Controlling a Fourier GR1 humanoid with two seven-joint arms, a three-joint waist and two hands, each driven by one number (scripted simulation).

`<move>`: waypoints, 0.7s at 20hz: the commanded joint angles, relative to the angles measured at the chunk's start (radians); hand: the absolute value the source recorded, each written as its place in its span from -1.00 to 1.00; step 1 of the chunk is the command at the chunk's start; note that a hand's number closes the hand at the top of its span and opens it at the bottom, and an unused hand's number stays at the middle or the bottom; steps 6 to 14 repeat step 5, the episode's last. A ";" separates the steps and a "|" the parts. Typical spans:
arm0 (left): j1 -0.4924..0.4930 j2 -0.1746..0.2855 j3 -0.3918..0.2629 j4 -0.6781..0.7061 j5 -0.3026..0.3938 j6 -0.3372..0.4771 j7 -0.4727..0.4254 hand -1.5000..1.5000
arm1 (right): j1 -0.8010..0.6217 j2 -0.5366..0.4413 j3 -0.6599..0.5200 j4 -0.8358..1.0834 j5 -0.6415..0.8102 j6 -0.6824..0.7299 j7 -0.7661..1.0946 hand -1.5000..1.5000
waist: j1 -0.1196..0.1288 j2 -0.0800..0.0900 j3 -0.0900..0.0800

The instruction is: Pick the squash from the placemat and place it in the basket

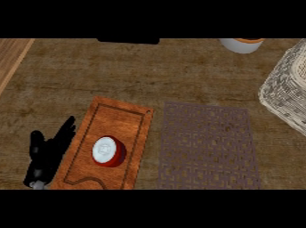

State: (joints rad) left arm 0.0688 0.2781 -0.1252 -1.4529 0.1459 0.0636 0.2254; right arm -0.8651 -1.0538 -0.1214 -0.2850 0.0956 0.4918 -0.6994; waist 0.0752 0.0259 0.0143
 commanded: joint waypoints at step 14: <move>0.005 -0.002 -0.003 0.021 0.005 -0.001 0.053 0.00 | -0.017 -0.090 -0.054 0.101 -0.039 0.110 -0.004 -1.00 | 0.006 0.020 -0.001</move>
